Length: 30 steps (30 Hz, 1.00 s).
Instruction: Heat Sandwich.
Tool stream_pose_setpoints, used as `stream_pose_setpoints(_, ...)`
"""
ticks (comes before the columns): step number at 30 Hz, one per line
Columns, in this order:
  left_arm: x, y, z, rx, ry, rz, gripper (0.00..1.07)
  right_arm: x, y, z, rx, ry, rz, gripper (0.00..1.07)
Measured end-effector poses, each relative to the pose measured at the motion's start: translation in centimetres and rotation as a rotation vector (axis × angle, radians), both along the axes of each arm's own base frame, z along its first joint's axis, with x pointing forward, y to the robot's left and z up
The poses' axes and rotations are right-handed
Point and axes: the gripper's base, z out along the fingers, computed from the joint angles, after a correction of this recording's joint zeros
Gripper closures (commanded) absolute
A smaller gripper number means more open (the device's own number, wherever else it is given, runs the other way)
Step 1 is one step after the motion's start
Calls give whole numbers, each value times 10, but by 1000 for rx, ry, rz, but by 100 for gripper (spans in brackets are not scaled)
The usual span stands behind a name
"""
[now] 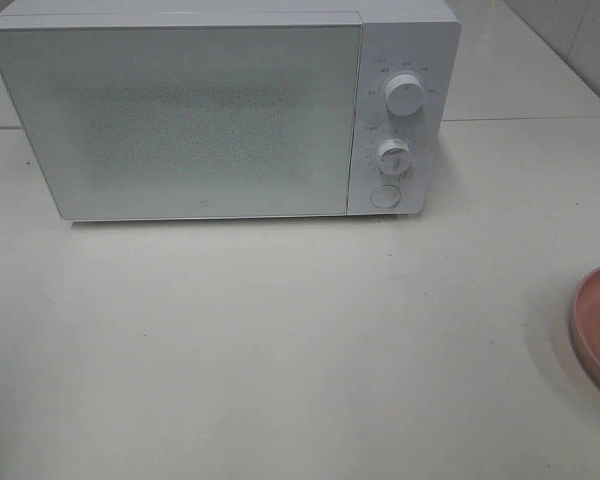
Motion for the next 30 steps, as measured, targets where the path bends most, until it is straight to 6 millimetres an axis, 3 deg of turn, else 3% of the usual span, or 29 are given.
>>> stream_pose_setpoints(8, -43, -2, -6, 12, -153, 0, 5, 0, 0, 0, 0, 0, 0, 31)
stream_pose_setpoints(16, -71, -3, -4, 17, -331, 2, 5, 0, 0, 0, 0, 0, 0, 31)
stream_pose_setpoints(30, -72, -3, -5, 17, -340, 2, 5, 0, 0, 0, 0, 0, 0, 31)
